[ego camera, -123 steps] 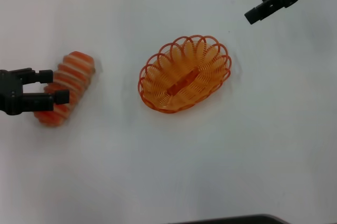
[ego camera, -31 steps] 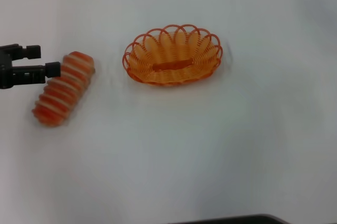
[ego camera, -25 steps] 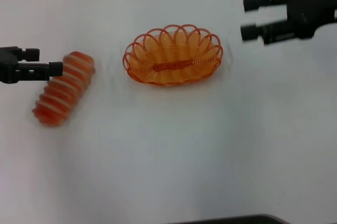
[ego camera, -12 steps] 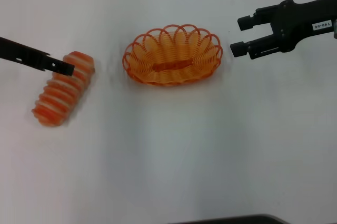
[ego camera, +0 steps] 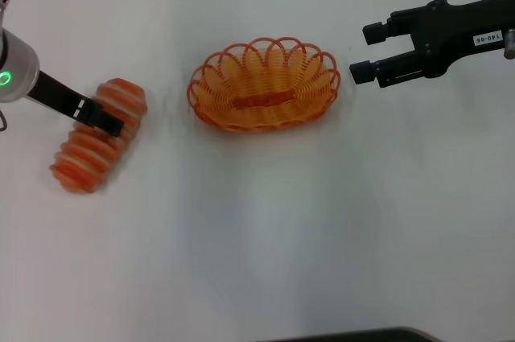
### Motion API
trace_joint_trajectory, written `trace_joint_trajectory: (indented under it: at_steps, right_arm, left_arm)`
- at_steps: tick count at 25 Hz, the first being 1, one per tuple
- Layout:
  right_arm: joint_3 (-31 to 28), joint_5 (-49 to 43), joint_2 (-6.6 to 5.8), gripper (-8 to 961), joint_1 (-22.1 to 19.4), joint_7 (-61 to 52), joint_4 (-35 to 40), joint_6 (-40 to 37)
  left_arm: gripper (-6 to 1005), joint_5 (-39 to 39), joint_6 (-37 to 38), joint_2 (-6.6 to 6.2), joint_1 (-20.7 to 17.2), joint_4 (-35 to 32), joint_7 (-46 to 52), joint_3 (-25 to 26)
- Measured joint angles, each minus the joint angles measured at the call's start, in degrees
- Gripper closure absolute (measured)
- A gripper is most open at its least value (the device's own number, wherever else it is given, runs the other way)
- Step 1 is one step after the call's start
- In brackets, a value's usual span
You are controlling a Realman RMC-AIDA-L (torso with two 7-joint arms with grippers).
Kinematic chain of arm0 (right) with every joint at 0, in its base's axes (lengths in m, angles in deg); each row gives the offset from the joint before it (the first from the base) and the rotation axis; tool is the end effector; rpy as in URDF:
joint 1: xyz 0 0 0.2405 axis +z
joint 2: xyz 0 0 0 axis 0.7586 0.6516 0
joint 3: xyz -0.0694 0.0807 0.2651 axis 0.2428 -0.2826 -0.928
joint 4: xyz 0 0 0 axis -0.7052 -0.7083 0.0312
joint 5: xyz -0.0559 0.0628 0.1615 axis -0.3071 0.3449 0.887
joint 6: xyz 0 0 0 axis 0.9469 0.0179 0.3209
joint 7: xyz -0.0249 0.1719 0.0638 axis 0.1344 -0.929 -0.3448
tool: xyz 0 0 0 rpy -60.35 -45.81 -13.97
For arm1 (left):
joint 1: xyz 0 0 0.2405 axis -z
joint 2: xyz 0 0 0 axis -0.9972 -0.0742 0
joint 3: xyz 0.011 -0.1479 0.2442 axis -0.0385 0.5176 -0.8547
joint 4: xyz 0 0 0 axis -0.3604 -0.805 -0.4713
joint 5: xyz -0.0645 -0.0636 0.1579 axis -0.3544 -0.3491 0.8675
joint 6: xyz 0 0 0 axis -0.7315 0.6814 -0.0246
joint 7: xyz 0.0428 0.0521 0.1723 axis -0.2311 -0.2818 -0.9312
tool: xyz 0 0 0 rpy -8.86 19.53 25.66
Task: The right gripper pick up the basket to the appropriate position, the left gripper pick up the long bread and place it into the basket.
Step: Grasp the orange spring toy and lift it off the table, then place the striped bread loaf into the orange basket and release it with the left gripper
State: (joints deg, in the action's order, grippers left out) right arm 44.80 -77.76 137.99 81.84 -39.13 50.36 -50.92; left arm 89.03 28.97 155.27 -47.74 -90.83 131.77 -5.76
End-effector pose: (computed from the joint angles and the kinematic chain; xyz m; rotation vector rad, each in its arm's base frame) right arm 0.2474 0.3437 -0.0012 -2.8236 0.7155 0.3839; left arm -0.2600 0.3749 -0.0644 -2.3431 -1.1113 0.5269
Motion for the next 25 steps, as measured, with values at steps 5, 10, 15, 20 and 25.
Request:
trace_joint_trajectory:
  at_steps: [5,10,15,20,25]
  right_arm:
    - [-0.3,0.0,0.12,117,0.1,0.0,0.0,0.3]
    - [-0.4,0.0,0.18,117,0.1,-0.2,0.1,0.5]
    - [-0.3,0.0,0.21,117,0.1,-0.2,0.1,1.2]
    - [-0.7,0.1,0.16,117,-0.1,-0.3,0.1,1.2]
    - [-2.0,0.1,-0.33,117,-0.7,-0.3,0.4,0.8]
  left_arm:
    - [118,-0.4,0.8,0.03,1.0,1.2,0.1,0.2]
    - [235,-1.4,1.4,0.01,0.7,0.3,0.0,0.4]
    - [420,-1.7,1.7,-0.04,0.6,0.2,-0.2,0.3]
    - [543,-1.7,2.3,-0.03,0.0,-1.6,-0.5,0.4]
    - [603,-1.7,5.9,-0.24,-1.8,-10.1,-4.9,3.7]
